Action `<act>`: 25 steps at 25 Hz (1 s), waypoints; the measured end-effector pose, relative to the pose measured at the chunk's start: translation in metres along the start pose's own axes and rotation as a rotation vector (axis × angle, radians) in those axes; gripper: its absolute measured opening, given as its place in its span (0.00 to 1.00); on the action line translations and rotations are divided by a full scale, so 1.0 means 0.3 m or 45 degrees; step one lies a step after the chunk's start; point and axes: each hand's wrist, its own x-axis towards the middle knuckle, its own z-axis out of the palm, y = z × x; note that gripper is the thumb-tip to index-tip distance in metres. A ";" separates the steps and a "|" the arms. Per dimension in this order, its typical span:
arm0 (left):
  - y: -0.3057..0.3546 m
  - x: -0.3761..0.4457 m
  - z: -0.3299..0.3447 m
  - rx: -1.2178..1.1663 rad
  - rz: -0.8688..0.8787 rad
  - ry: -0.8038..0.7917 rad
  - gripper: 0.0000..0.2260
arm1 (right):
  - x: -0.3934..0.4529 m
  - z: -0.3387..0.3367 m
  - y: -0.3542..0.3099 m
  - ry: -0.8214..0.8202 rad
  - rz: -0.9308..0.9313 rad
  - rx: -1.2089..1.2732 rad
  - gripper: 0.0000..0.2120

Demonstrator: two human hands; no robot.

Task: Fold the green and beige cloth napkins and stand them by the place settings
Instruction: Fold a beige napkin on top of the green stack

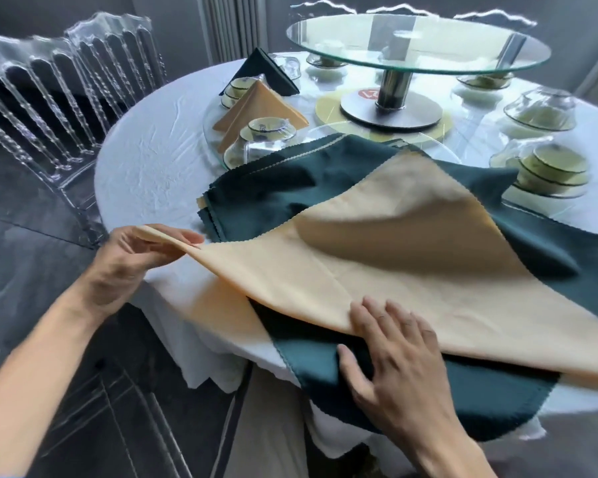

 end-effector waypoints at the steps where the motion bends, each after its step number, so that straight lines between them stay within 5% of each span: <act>1: 0.028 0.020 0.022 -0.049 0.045 0.002 0.20 | 0.018 0.001 -0.027 0.031 -0.002 -0.013 0.19; 5: 0.133 0.100 0.093 -0.143 0.231 -0.035 0.24 | 0.049 -0.029 -0.069 0.089 0.023 0.046 0.04; 10: 0.239 0.163 0.198 -0.121 0.196 -0.062 0.05 | -0.075 -0.069 -0.081 0.068 0.016 0.402 0.03; 15: 0.172 0.242 0.401 0.156 -0.056 -0.123 0.03 | -0.129 -0.069 -0.072 -0.062 0.250 0.628 0.20; 25: 0.020 0.346 0.542 0.607 -0.141 -0.012 0.05 | -0.074 -0.112 -0.034 -0.133 0.298 0.551 0.09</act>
